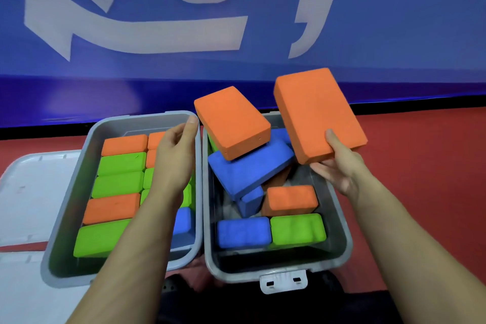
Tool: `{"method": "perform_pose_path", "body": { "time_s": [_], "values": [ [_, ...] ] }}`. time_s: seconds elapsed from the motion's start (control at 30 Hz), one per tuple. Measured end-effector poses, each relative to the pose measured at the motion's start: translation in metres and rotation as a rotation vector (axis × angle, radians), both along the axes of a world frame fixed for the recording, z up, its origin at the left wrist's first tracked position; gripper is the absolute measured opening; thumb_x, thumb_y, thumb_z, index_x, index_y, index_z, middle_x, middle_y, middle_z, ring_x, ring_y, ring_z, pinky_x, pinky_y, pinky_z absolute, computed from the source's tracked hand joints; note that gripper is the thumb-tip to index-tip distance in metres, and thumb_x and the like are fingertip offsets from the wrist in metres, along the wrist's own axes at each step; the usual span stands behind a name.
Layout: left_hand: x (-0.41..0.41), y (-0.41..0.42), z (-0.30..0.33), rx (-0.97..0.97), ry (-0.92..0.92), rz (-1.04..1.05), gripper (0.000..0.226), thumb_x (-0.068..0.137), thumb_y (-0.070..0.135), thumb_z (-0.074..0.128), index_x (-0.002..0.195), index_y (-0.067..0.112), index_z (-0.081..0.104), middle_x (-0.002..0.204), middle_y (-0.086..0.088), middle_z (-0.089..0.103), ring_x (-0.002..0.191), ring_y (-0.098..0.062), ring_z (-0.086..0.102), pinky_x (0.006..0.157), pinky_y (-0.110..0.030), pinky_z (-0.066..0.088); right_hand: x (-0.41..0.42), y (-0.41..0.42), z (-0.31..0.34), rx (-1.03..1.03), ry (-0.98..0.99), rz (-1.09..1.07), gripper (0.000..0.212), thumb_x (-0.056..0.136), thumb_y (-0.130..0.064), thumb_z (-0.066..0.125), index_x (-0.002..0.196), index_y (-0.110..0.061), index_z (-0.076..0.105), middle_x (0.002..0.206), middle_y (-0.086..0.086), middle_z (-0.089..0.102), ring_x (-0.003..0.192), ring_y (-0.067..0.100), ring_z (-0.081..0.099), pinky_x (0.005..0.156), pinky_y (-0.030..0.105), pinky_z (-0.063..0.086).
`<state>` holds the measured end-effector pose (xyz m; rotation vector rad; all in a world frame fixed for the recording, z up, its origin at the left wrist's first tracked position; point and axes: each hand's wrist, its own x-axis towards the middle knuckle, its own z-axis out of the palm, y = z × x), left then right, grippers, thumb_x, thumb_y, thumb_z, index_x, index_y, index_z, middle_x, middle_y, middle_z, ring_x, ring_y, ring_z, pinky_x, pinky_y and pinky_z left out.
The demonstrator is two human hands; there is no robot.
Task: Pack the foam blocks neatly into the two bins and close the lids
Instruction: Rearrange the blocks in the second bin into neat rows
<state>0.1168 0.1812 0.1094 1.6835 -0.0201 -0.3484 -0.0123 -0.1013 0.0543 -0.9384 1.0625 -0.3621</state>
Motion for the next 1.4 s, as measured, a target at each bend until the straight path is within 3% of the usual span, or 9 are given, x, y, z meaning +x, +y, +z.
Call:
{"method": "perform_pose_path", "body": {
  "time_s": [0.2, 0.4, 0.67, 0.77, 0.87, 1.0, 1.23, 1.3, 1.4],
  "values": [
    [-0.005, -0.008, -0.01, 0.065, -0.011, -0.049, 0.082, 0.078, 0.08, 0.058, 0.138, 0.025, 0.059, 0.135, 0.014, 0.062, 0.125, -0.01, 0.058, 0.112, -0.047, 0.044, 0.018, 0.004, -0.039, 0.012, 0.111, -0.101, 0.056, 0.084, -0.041, 0.079, 0.122, -0.008, 0.054, 0.119, 0.011, 0.066, 0.092, 0.024, 0.069, 0.081, 0.043, 0.06],
    [-0.007, -0.016, -0.018, 0.105, 0.002, -0.072, 0.071, 0.09, 0.066, 0.062, 0.144, 0.022, 0.052, 0.14, 0.011, 0.058, 0.125, -0.009, 0.056, 0.111, -0.045, 0.045, 0.036, 0.0, -0.065, 0.194, 0.104, -0.14, 0.046, 0.092, -0.047, 0.069, 0.12, -0.013, 0.054, 0.122, 0.015, 0.066, 0.106, 0.031, 0.067, 0.095, 0.046, 0.056],
    [-0.011, -0.024, -0.021, 0.118, 0.031, -0.078, 0.07, 0.092, 0.062, 0.062, 0.146, 0.02, 0.05, 0.134, 0.012, 0.056, 0.124, -0.009, 0.056, 0.111, -0.044, 0.045, 0.024, 0.0, -0.071, 0.219, 0.279, -0.07, 0.081, 0.087, -0.064, 0.064, 0.146, -0.013, 0.041, 0.14, 0.021, 0.05, 0.117, 0.036, 0.06, 0.1, 0.046, 0.051],
    [-0.013, -0.026, -0.021, 0.133, 0.037, -0.076, 0.069, 0.092, 0.061, 0.062, 0.146, 0.019, 0.05, 0.137, 0.008, 0.057, 0.124, -0.012, 0.056, 0.111, -0.045, 0.045, 0.026, 0.002, -0.069, 0.09, 0.389, -0.253, 0.086, 0.08, -0.061, 0.072, 0.139, -0.009, 0.04, 0.134, 0.014, 0.055, 0.117, 0.036, 0.06, 0.089, 0.046, 0.053],
    [-0.014, -0.028, -0.021, 0.144, 0.063, -0.069, 0.068, 0.093, 0.058, 0.062, 0.145, 0.016, 0.05, 0.14, 0.004, 0.057, 0.125, -0.014, 0.056, 0.111, -0.046, 0.045, 0.029, 0.007, -0.052, -0.372, 0.594, -0.356, 0.075, 0.08, -0.055, 0.073, 0.131, -0.007, 0.045, 0.135, 0.019, 0.052, 0.123, 0.041, 0.053, 0.102, 0.046, 0.043],
    [-0.016, -0.03, -0.023, 0.155, 0.114, -0.061, 0.067, 0.093, 0.055, 0.064, 0.143, 0.013, 0.052, 0.139, 0.001, 0.057, 0.124, -0.016, 0.056, 0.111, -0.046, 0.045, 0.051, 0.029, -0.035, -0.739, 0.271, -0.089, 0.052, 0.085, -0.049, 0.072, 0.121, -0.015, 0.055, 0.114, 0.005, 0.06, 0.11, 0.026, 0.059, 0.095, 0.037, 0.046],
    [-0.007, -0.028, -0.022, 0.134, 0.152, -0.013, 0.059, 0.094, 0.055, 0.063, 0.136, 0.014, 0.057, 0.122, 0.0, 0.063, 0.102, -0.009, 0.06, 0.105, -0.042, 0.049, 0.119, 0.051, -0.036, -0.576, 0.287, 0.504, 0.102, 0.069, -0.074, 0.07, 0.15, -0.023, 0.035, 0.143, -0.003, 0.051, 0.114, 0.021, 0.057, 0.104, 0.049, 0.048],
    [-0.006, -0.029, -0.022, 0.125, 0.161, -0.008, 0.058, 0.094, 0.054, 0.063, 0.135, 0.014, 0.057, 0.119, 0.001, 0.063, 0.097, -0.005, 0.059, 0.104, -0.041, 0.05, 0.132, 0.053, -0.037, -0.504, 0.318, 0.551, 0.089, 0.075, -0.068, 0.072, 0.144, -0.022, 0.041, 0.135, -0.003, 0.055, 0.113, 0.023, 0.057, 0.096, 0.047, 0.052],
    [-0.006, -0.03, -0.021, 0.126, 0.18, -0.006, 0.059, 0.095, 0.053, 0.063, 0.138, 0.013, 0.055, 0.133, -0.002, 0.062, 0.114, -0.015, 0.06, 0.108, -0.045, 0.048, 0.139, 0.056, -0.039, -0.327, 0.302, 0.512, 0.065, 0.078, -0.058, 0.077, 0.125, -0.023, 0.047, 0.119, -0.001, 0.058, 0.108, 0.025, 0.059, 0.093, 0.045, 0.054]
  ]
}}
